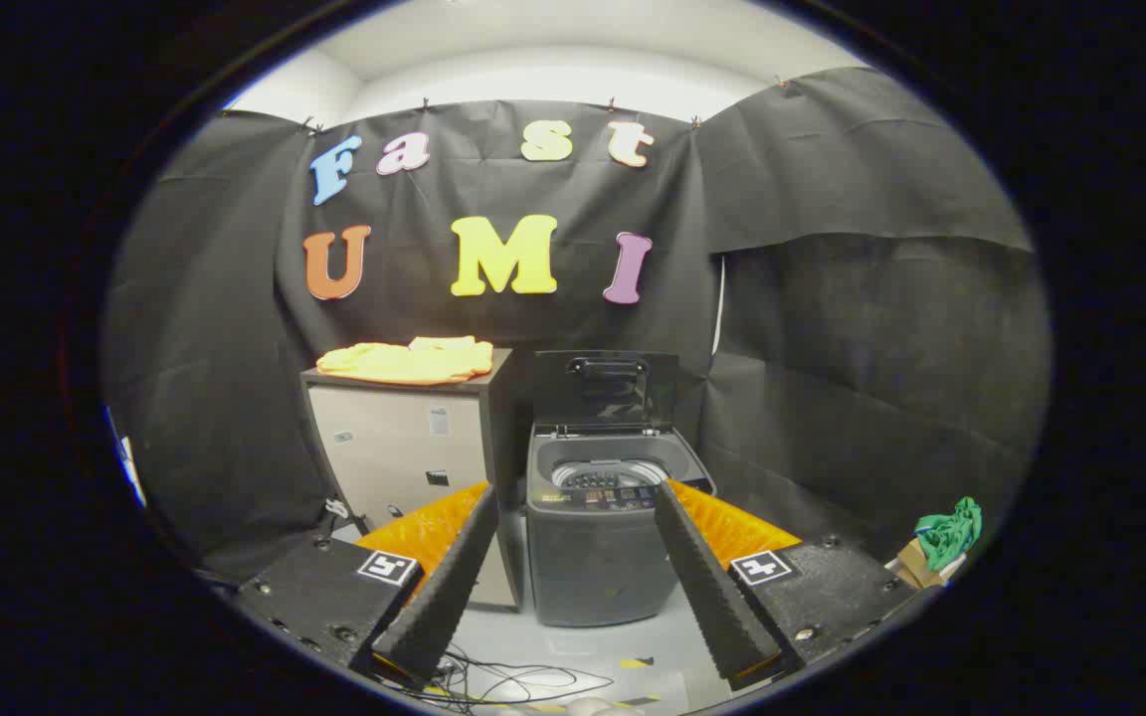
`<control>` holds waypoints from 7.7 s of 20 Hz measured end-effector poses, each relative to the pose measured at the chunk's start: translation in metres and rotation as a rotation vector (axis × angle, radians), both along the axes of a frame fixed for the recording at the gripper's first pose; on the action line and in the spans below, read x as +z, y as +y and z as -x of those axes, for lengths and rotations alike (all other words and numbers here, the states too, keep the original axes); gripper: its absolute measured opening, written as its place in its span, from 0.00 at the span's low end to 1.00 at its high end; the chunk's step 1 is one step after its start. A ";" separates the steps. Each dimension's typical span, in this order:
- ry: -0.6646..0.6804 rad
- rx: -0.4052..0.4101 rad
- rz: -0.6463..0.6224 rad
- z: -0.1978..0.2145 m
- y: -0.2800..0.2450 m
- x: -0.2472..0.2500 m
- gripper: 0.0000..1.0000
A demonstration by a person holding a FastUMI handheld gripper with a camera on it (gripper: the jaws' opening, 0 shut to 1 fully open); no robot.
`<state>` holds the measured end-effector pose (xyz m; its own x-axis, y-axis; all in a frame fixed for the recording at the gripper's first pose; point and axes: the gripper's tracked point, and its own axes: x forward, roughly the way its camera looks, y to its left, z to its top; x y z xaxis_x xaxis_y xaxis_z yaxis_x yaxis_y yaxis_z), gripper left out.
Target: Put the clothes into the washing machine and then close the washing machine lid.
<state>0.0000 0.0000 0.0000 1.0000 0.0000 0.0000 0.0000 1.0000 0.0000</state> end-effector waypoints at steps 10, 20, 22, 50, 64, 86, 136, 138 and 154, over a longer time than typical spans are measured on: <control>-0.018 0.020 0.024 -0.003 0.006 0.009 1.00; -0.003 0.014 0.025 -0.013 0.004 0.013 1.00; 0.005 0.016 0.014 -0.019 0.006 0.018 1.00; -0.105 0.228 -0.007 -0.221 0.163 0.243 1.00; 0.131 0.324 -0.026 -0.385 0.310 0.221 1.00; 0.504 0.194 0.076 -0.467 0.345 0.112 0.99; 0.139 0.099 -0.125 -0.384 -0.062 0.248 0.05; 0.187 0.121 -0.115 -0.406 -0.068 0.223 0.05; 0.587 0.128 -0.157 -0.518 -0.071 0.003 0.05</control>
